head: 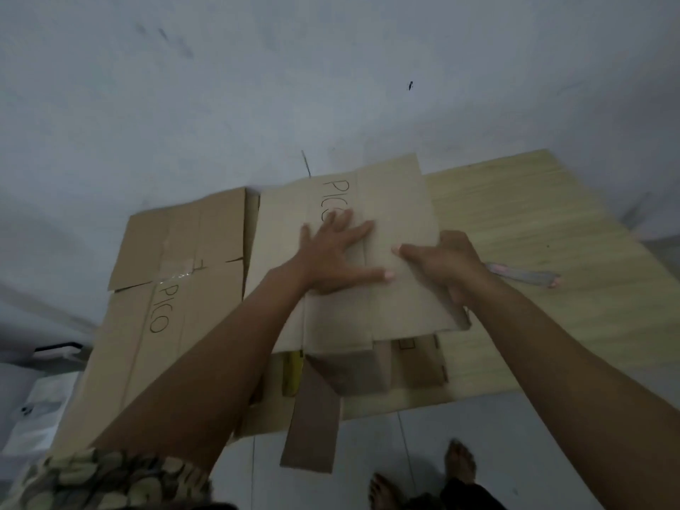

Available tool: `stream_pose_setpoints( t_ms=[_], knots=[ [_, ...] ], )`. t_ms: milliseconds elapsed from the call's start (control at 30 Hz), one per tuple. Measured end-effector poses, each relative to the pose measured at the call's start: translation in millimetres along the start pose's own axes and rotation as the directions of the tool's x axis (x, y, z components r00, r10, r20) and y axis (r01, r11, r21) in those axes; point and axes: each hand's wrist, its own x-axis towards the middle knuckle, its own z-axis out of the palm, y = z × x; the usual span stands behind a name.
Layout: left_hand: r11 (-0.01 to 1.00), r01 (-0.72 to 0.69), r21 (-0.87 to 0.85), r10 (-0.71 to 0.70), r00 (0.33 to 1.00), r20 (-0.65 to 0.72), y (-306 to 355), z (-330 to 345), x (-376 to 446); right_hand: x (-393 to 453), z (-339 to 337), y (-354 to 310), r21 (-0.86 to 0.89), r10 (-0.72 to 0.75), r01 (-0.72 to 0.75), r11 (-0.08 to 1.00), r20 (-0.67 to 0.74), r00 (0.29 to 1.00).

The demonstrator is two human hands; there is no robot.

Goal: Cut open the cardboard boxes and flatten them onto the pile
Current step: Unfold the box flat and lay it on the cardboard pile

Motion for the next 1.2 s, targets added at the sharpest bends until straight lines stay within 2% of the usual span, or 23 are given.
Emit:
stream_pose_setpoints(
  t_ms=[100,200,333,400,467,533,633,700,767,833,900,967,1000,1033,1100,1200],
  knots=[
    [0.994,-0.109,0.015,0.107,0.991,0.081,-6.0,4.9,-17.4,11.3,7.7,-10.2,0.048,0.022,-0.023,0.999,0.018,1.000],
    [0.975,-0.196,0.107,0.184,0.977,0.111,-12.0,17.9,-32.0,16.7,15.7,-10.0,0.085,0.014,-0.016,0.996,0.023,1.000],
    [0.960,-0.252,0.126,0.268,0.953,-0.140,-13.8,38.3,-48.3,14.6,19.1,-8.8,0.179,-0.033,0.018,0.984,0.078,0.996],
    [0.952,-0.280,0.126,0.301,0.930,-0.212,-17.4,43.1,-54.1,9.0,12.3,-5.1,0.355,0.009,-0.099,0.930,0.249,0.969],
    [0.951,-0.291,0.102,0.308,0.913,-0.269,-18.3,45.1,-56.2,-1.4,9.2,5.6,0.545,0.029,-0.268,0.794,0.406,0.913],
    [0.955,-0.290,0.056,0.292,0.902,-0.318,-13.1,45.1,-57.1,-10.4,20.6,21.1,0.607,-0.016,-0.292,0.739,0.449,0.893],
    [0.957,-0.282,-0.066,0.245,0.908,-0.339,-7.3,46.9,-55.7,-26.9,50.5,34.6,0.367,-0.086,-0.081,0.926,0.418,0.904],
    [0.947,-0.285,-0.146,0.220,0.911,-0.347,-6.9,47.5,-55.8,-30.8,63.5,35.1,0.300,-0.153,0.022,0.954,0.422,0.894],
    [0.944,-0.285,-0.165,0.216,0.915,-0.342,-7.8,46.0,-56.5,-24.0,73.2,36.7,0.311,-0.222,0.093,0.946,0.413,0.883],
    [0.954,-0.275,-0.119,0.223,0.917,-0.330,-10.4,46.0,-55.7,-15.2,73.9,38.3,0.337,-0.185,0.055,0.940,0.365,0.912],
    [0.964,-0.258,-0.066,0.223,0.917,-0.330,-12.9,47.2,-54.0,-5.0,64.7,40.6,0.316,-0.053,-0.013,0.949,0.199,0.978],
    [0.971,-0.217,-0.102,0.170,0.923,-0.344,-16.0,47.8,-51.6,0.3,45.2,47.4,0.255,0.030,-0.042,0.966,0.050,0.998],
    [0.971,-0.196,-0.134,0.139,0.927,-0.347,-16.7,46.4,-49.7,1.6,36.2,52.6,0.244,0.052,-0.066,0.967,0.063,0.997],
    [0.972,-0.182,-0.151,0.120,0.930,-0.349,-17.4,45.1,-47.9,-1.2,26.5,55.3,0.246,0.076,-0.115,0.962,0.162,0.984],
    [0.976,-0.178,-0.130,0.123,0.929,-0.348,-18.0,45.1,-43.7,-12.3,13.3,59.4,0.181,0.123,-0.213,0.960,0.413,0.903],
    [0.972,-0.202,-0.124,0.153,0.935,-0.321,-15.0,49.2,-38.9,-30.6,15.8,54.5,-0.068,0.156,-0.152,0.986,0.697,0.700]
  ],
)
